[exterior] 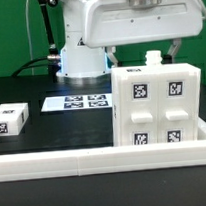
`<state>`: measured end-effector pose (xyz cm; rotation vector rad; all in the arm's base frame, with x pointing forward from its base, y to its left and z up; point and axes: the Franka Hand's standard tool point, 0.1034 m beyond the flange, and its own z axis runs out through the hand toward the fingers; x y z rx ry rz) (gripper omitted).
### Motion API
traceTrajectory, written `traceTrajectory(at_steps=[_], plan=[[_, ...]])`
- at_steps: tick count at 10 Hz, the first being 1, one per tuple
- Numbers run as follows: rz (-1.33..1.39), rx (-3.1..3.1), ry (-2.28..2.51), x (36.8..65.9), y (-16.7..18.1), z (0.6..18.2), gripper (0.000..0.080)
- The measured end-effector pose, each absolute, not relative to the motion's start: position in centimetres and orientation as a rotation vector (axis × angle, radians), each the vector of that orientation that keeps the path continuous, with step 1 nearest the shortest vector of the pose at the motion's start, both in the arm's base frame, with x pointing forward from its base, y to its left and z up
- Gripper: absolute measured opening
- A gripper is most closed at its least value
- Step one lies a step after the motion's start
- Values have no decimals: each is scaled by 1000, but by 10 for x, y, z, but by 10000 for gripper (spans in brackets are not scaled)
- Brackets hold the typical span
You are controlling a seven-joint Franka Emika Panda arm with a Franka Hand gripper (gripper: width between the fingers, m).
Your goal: Assemble cabinet
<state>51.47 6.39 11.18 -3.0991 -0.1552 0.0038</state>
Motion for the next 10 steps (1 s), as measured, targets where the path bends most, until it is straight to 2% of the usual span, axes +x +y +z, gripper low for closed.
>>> traceTrajectory(at_steps=[3, 4, 10], plan=[[15, -3106, -67, 477, 23, 89, 797], [26, -3108, -60, 472, 18, 86, 797], [21, -3108, -76, 474, 19, 86, 797]])
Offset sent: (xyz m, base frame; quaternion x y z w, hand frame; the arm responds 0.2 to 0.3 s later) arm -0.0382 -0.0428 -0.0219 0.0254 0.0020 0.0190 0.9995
